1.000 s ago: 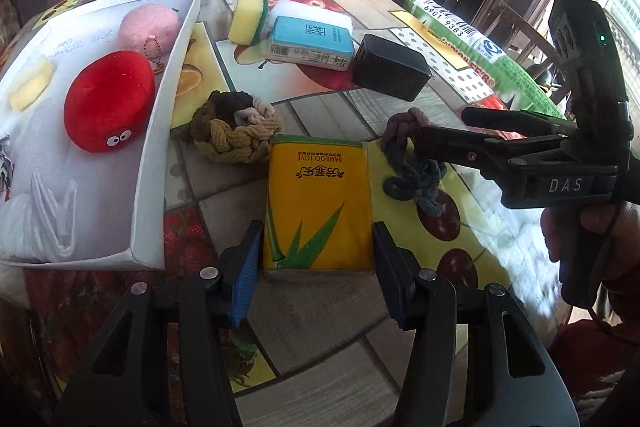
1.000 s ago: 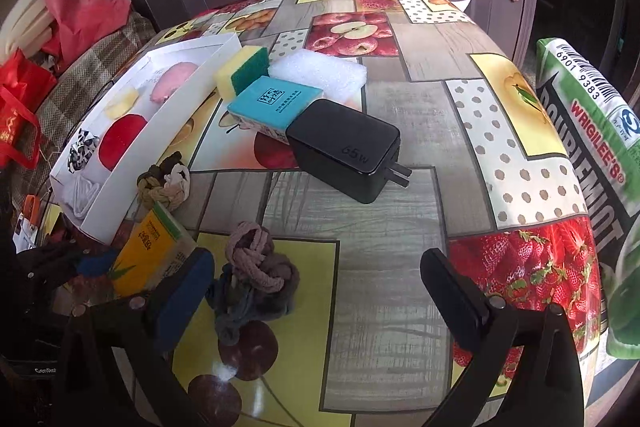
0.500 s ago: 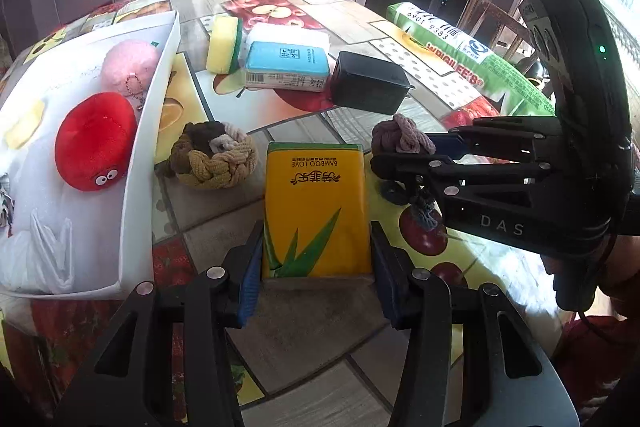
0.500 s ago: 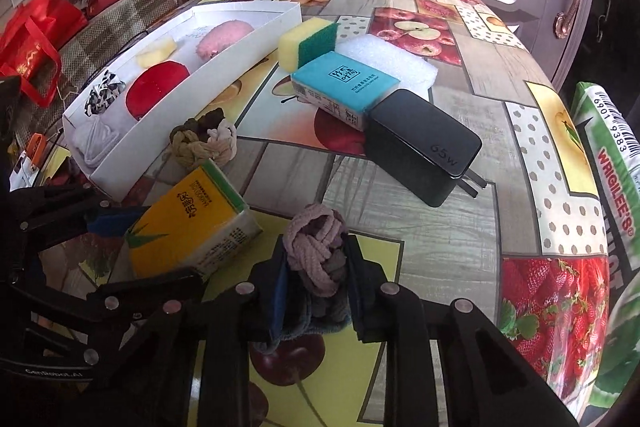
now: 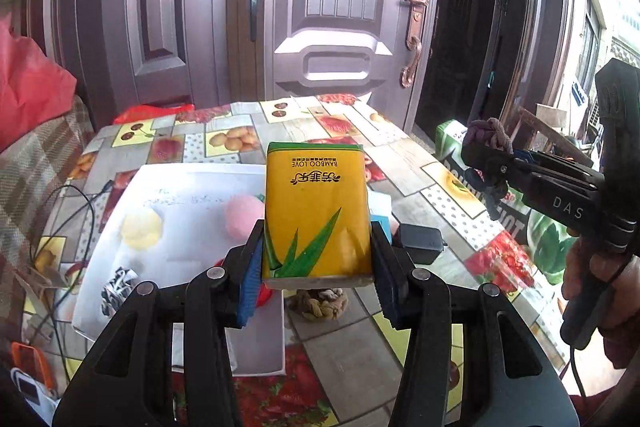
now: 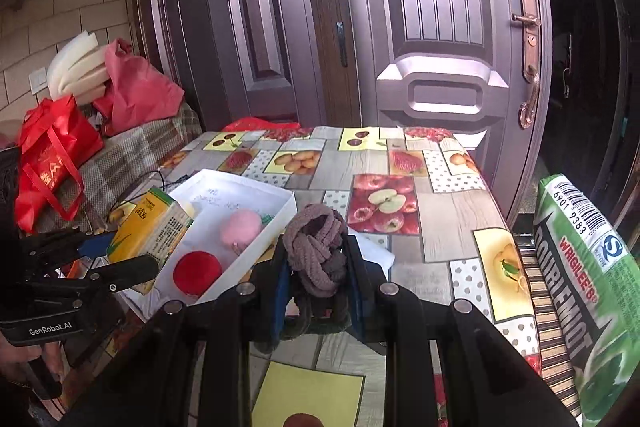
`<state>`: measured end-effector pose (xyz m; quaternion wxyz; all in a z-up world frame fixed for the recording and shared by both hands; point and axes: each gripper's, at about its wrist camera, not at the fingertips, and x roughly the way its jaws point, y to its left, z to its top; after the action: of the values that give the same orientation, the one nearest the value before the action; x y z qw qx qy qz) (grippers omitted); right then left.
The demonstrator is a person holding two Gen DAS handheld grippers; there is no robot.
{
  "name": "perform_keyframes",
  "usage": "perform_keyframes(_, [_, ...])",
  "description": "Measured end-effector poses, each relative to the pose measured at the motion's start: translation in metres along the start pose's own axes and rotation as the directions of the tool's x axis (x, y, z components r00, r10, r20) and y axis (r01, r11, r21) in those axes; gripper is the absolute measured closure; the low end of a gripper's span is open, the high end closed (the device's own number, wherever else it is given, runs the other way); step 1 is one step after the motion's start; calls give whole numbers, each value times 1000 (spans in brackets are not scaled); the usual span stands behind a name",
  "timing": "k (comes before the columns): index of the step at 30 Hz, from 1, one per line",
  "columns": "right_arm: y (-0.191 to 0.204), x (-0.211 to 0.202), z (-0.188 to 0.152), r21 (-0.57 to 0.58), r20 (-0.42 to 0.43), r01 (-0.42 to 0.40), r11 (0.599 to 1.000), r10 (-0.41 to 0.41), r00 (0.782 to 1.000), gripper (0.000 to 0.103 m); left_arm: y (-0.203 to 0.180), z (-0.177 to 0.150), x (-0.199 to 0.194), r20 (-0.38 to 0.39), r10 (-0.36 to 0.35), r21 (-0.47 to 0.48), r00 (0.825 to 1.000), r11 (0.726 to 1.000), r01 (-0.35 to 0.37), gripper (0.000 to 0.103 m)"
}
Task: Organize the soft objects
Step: 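Carry the tissue pack with the left tool while the right tool carries the rope to the tray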
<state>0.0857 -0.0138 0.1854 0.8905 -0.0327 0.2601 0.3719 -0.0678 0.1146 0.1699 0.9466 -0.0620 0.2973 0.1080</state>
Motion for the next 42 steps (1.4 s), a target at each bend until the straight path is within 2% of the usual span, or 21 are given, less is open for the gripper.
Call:
perform_keyframes(7, [12, -9, 23, 38, 80, -42, 998, 39, 996, 78, 28, -3, -18, 27, 40, -76, 999, 996, -38, 55])
perform_keyframes(24, [31, 1, 20, 4, 38, -87, 996, 87, 996, 78, 43, -12, -26, 33, 81, -136, 996, 988, -76, 55])
perform_keyframes(42, [44, 25, 18, -18, -19, -117, 993, 117, 993, 78, 66, -18, -14, 9, 108, -198, 994, 975, -105, 55])
